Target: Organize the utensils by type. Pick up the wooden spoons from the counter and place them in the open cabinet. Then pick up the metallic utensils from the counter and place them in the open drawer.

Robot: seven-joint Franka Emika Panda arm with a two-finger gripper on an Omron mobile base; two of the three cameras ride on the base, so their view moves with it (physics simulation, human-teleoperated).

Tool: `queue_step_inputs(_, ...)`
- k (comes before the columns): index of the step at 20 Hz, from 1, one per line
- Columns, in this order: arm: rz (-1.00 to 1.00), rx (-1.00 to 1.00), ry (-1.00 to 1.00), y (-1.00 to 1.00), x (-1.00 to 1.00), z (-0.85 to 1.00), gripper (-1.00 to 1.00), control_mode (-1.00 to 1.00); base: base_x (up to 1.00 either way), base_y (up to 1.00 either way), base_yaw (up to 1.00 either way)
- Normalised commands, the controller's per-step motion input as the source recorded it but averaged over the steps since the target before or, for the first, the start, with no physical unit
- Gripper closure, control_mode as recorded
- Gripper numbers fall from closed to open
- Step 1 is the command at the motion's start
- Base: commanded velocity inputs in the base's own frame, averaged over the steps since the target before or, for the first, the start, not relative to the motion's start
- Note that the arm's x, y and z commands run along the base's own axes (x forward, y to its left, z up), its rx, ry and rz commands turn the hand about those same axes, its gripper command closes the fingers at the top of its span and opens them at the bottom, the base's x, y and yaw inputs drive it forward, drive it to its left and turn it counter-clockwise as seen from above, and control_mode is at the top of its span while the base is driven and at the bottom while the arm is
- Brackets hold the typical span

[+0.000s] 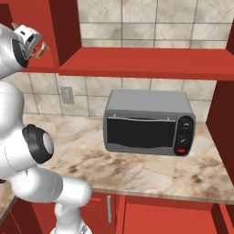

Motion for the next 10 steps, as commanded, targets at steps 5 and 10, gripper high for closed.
queue_step_inputs(5, 0.00, 0.00, -0.01, 0.00, 0.16, 0.00, 1.00, -1.00, 0.00, 0.00, 0.00)
queue_step_inputs(10, 0.00, 0.00, -0.03, 0.00, 0.28, 0.00, 1.00, -1.00, 0.00, 0.00, 0.00)
